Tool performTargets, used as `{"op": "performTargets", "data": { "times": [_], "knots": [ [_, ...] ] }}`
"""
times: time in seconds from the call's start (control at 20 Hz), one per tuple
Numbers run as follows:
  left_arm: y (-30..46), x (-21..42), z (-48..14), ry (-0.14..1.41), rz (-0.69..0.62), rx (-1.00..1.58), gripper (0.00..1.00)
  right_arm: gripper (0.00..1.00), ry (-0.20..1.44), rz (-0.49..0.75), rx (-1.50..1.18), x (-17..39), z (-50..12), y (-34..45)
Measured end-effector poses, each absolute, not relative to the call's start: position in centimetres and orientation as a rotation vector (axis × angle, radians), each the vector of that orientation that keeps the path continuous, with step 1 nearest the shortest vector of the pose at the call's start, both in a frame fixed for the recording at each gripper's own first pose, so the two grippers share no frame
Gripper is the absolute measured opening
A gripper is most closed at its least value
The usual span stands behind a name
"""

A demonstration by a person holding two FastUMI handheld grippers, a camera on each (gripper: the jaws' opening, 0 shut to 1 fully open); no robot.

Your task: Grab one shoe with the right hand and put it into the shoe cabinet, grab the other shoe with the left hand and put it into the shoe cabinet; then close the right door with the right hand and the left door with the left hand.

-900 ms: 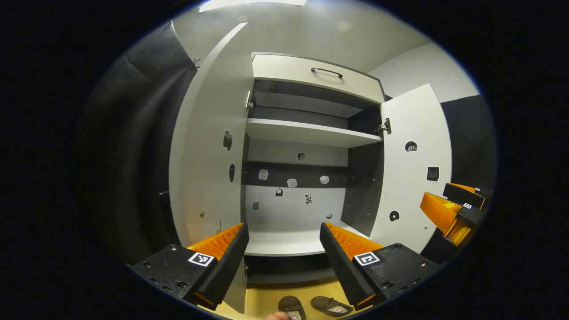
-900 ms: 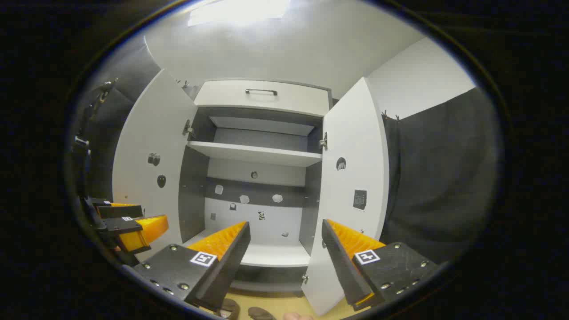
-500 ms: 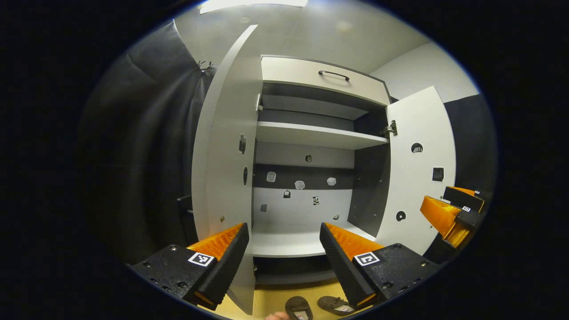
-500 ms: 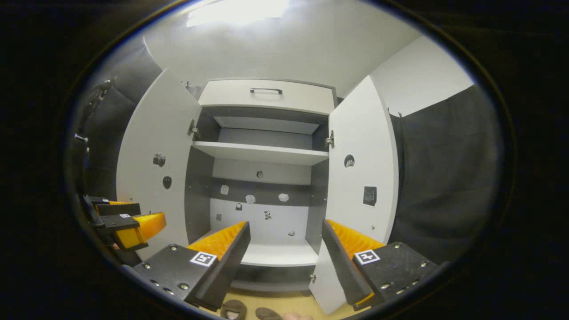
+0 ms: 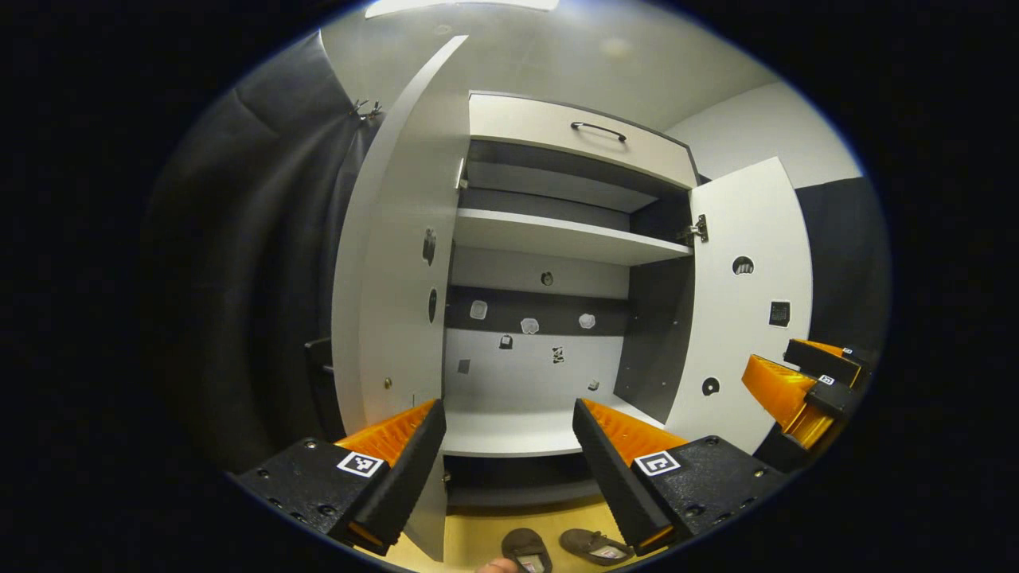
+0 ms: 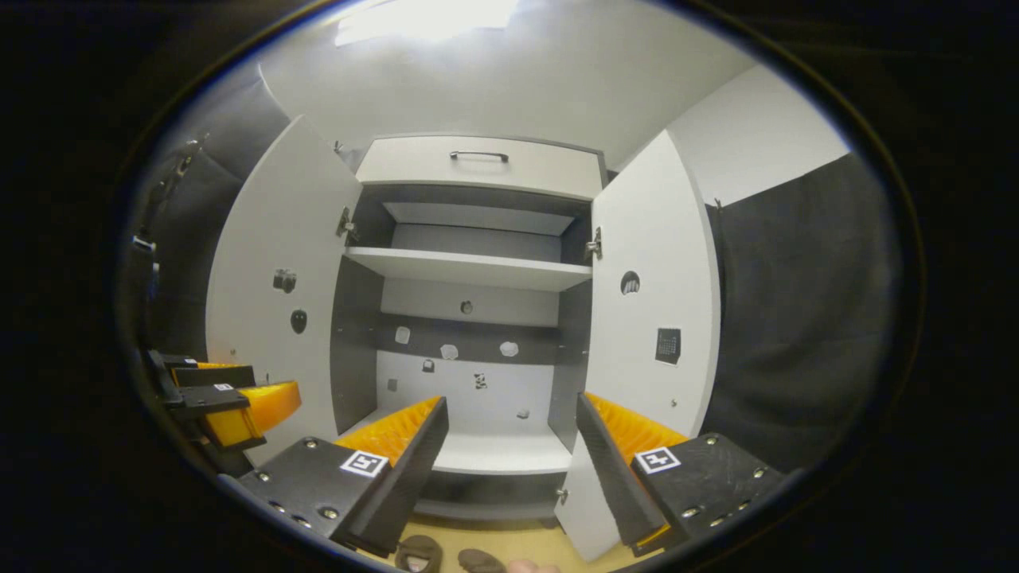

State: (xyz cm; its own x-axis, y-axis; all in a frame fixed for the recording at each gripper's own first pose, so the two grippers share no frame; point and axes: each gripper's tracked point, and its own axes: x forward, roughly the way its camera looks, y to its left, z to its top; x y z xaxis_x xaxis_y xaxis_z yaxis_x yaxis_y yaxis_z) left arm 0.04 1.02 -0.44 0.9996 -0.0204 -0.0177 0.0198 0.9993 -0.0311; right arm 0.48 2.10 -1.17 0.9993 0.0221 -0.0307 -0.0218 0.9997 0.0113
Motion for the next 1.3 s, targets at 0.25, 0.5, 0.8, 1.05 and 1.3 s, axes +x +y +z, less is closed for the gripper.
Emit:
{"op": "performTargets", "data": {
  "times": [0.25, 0.5, 0.8, 1.05, 1.3],
  "knots": [
    [1.3, 0.2, -0.1, -0.001, -0.009, -0.025, 0.98, 0.97, 0.043, 0.019, -0.004, 0.8, -1.7, 2.1],
    [1.4, 0.7, -0.2, -0.006, 0.0, -0.006, 0.98, 0.96, 0.046, 0.014, -0.022, 1.2, -2.1, 1.8],
    [1.1, 1.6, -1.1, -0.001, -0.019, -0.019, 0.98, 0.97, 0.111, 0.015, -0.024, 1.5, -6.8, 1.4],
    [1.1, 2.0, -0.9, -0.006, -0.026, -0.022, 0.96, 0.96, 0.216, 0.037, 0.008, 0.2, -13.9, 1.8],
    [1.1, 2.1, -0.8, -0.011, -0.02, -0.028, 0.96, 0.98, 0.412, 0.072, 0.033, -2.1, -25.7, 2.7]
  ]
}}
